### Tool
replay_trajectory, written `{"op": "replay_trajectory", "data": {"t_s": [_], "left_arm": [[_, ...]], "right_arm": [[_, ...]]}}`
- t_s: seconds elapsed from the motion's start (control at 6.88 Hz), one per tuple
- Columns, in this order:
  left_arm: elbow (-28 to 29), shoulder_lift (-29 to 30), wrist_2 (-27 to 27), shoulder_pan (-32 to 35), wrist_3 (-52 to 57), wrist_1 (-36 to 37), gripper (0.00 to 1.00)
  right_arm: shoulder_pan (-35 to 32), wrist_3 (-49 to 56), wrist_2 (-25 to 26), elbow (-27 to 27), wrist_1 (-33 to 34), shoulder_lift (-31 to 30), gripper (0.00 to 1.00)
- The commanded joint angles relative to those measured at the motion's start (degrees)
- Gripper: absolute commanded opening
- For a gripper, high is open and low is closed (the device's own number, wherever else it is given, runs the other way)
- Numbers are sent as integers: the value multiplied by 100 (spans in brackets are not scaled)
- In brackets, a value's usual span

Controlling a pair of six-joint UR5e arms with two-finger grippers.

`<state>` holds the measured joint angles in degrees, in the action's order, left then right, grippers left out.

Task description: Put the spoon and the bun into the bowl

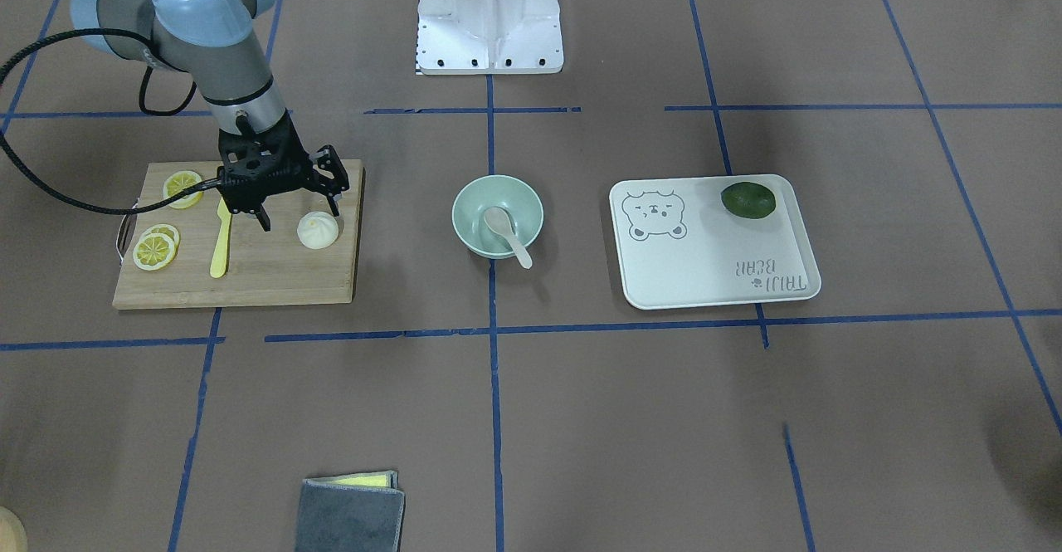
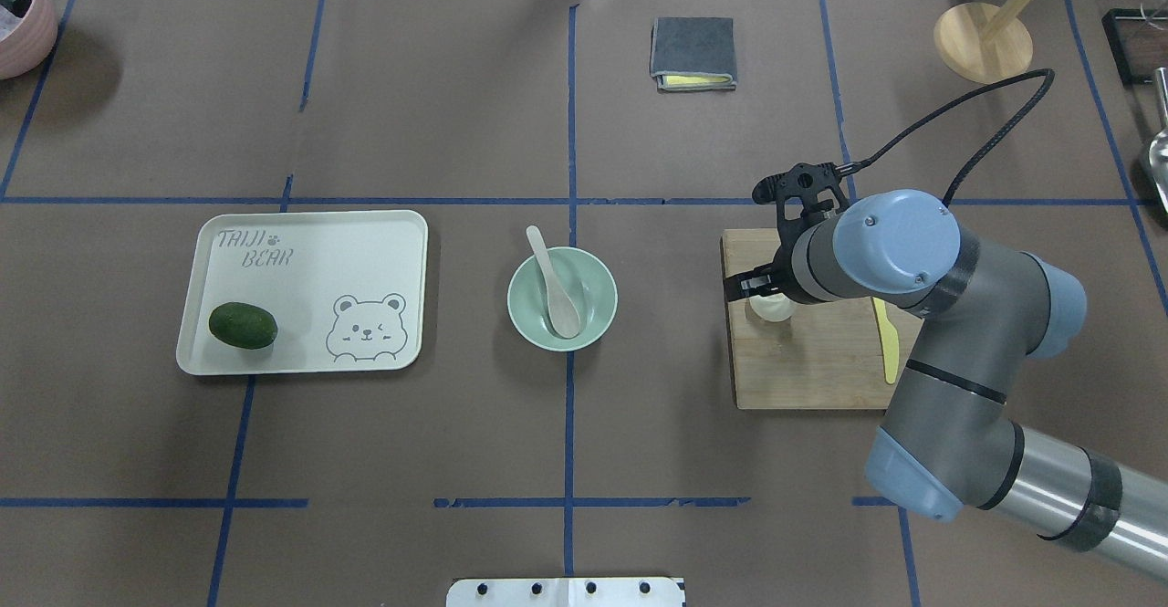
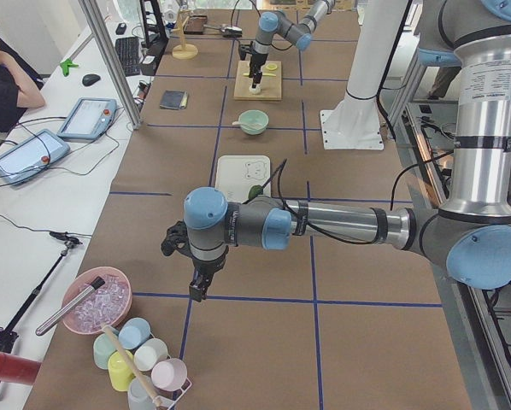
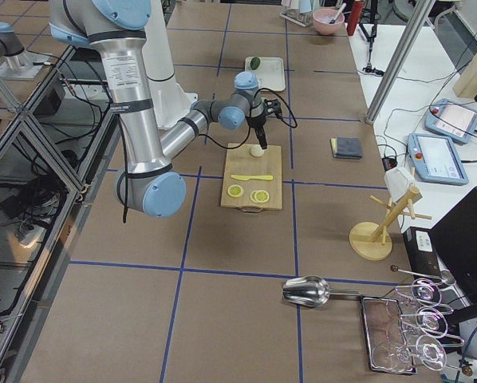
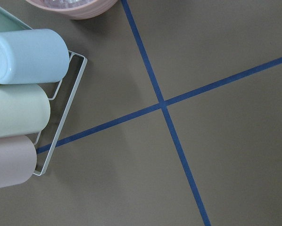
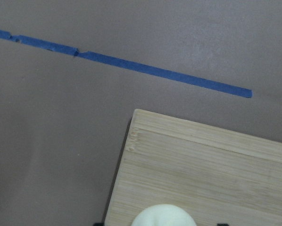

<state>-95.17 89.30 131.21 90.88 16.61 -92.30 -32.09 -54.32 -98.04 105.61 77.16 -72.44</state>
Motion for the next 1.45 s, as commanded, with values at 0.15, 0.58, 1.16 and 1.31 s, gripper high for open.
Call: {"op": "replay_trajectory", "data": {"t_s": [0.15,0.58,1.16,1.31], "left_arm": [[7,-9,10,0,0,-43,100],[-36,9,10,-9,0,-34,100],[-36,9,10,-9,-8,-43,100],[-28,9,10,0,0,-52,100]], "right_arm": [[28,1,13,-40,53,-85,0],[36,-17,4,-5,123,-42,0],[176,-1137,22,-49,1806,1851,0],[290,-1481,39,-240,1854,2300,0]]}}
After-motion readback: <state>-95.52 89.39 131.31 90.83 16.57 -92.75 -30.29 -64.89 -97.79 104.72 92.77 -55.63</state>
